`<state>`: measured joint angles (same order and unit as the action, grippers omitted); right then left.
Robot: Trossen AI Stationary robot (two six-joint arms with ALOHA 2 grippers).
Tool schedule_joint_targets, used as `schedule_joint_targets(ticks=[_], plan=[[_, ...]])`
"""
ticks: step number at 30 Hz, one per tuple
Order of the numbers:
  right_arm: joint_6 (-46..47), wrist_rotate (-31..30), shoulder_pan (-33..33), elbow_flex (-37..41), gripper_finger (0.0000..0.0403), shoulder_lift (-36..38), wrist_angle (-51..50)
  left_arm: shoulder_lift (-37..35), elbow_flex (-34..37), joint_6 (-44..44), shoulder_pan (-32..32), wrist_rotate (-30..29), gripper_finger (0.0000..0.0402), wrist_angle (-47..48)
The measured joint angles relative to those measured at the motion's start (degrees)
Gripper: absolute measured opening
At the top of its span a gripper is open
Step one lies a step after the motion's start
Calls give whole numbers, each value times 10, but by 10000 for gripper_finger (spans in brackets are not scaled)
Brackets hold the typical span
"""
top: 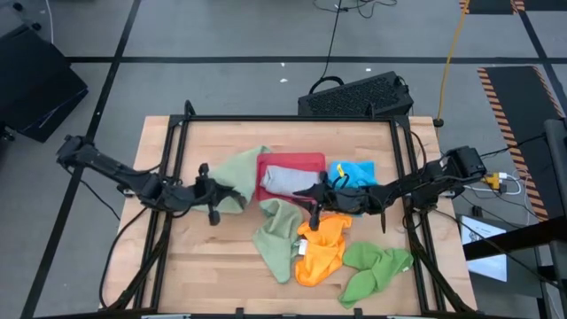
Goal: Fold microfiber towels
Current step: Fold the light green microfiber cloth
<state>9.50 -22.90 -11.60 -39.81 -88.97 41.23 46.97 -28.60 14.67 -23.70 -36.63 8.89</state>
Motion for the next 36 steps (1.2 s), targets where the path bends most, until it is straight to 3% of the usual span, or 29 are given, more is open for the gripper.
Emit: schedule_joint_targets(ticks=[5,9,20,26,31,36], plan=[[-24,-1,8,0,178,-1,26,18,0,12,-35,-26,4,-2],[-62,2,7,-25,211,-33,56,37,0,15,-42,-30,11,-10],[-223,3,-3,-244,258,-250,57,63,0,-8,-41,-24,16,-71],[-281,-44,-12,-323,303,-313,58,73,0,5,-41,-24,16,-70],[-267,-66,-12,-329,287,-319,72,89,0,7,-41,-24,16,-72],[-248,-73,-10,-329,199,-316,68,105,0,11,-41,-24,17,-73]])
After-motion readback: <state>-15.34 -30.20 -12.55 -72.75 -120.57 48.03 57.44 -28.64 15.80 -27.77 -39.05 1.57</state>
